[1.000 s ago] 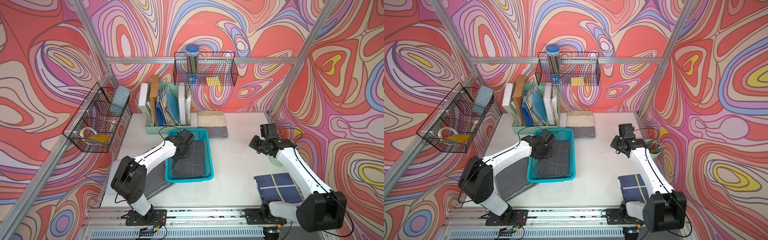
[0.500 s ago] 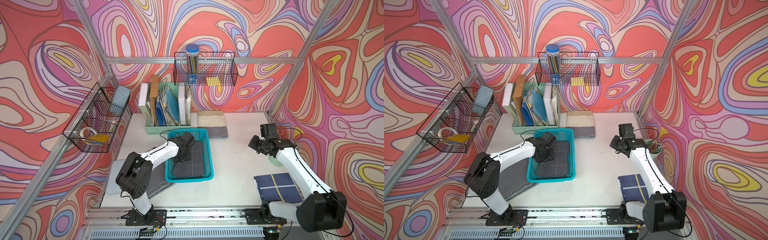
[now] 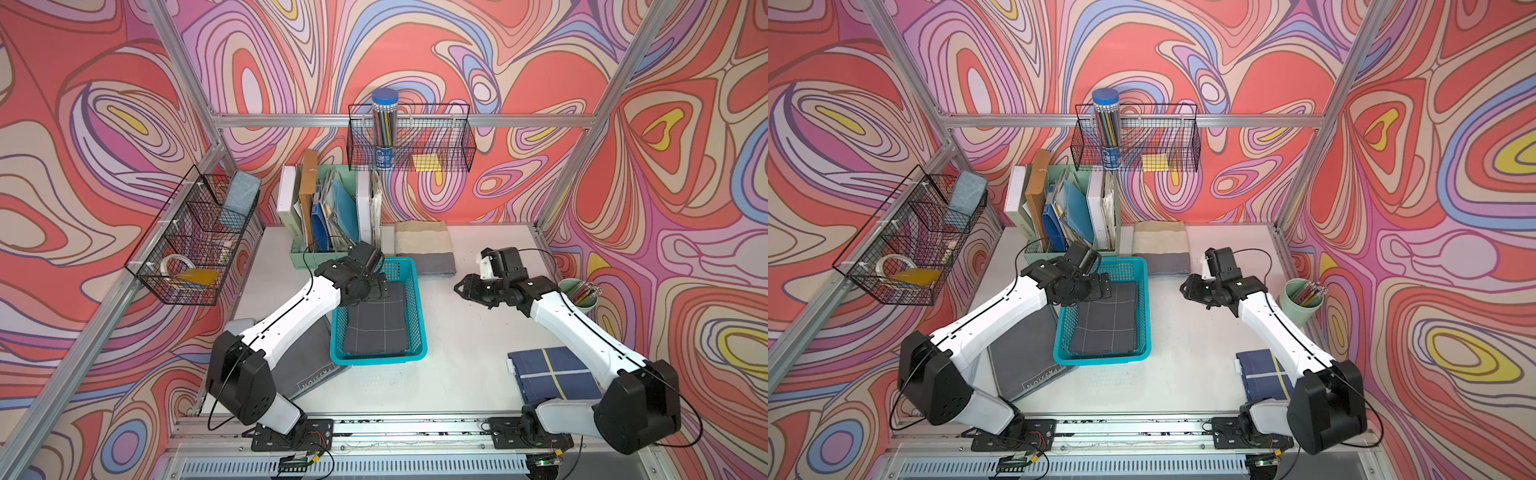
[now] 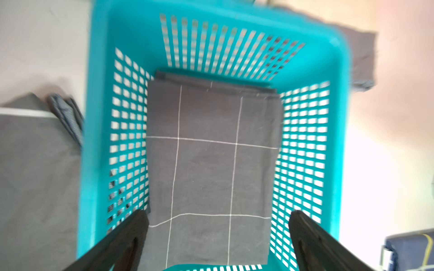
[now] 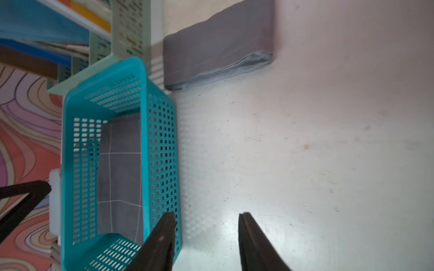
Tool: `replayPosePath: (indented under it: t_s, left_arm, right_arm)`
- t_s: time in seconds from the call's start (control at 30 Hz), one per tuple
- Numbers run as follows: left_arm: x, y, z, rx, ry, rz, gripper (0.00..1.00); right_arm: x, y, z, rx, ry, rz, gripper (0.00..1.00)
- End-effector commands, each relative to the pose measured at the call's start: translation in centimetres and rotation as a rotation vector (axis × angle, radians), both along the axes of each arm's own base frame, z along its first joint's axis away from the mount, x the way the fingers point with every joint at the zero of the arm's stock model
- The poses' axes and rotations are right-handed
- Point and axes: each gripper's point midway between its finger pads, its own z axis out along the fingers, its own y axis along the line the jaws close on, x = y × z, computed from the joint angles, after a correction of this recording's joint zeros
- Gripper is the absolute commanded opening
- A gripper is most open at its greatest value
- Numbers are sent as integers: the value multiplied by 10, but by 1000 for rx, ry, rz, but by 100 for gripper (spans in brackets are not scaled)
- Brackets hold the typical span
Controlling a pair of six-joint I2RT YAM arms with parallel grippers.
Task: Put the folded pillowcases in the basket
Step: Move the basket to the center of the board.
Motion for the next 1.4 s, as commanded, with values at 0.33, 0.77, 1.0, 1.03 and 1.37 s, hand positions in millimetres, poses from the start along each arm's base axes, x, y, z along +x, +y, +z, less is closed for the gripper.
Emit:
replayPosePath:
  t_s: [0.33, 0.77, 1.0, 1.03, 1.37]
  left_arm:
    - [-17, 68, 39, 16, -104, 77, 98]
    - [-12, 63, 36, -21, -113, 47, 99]
    - [-8, 54, 21, -59, -74, 47, 99]
    - [-7, 53, 19, -61, -66, 49, 99]
    - [-10, 46, 0, -107, -15, 56, 99]
  right_arm:
    - [6, 108, -53, 49, 128, 294, 48]
    - [-29, 51, -60, -237, 239, 167, 0]
    - [-75, -50, -56, -449, 330, -82, 0]
    - [-78, -62, -57, -442, 343, -125, 0]
    - [-54, -118, -69, -398, 365, -358, 7]
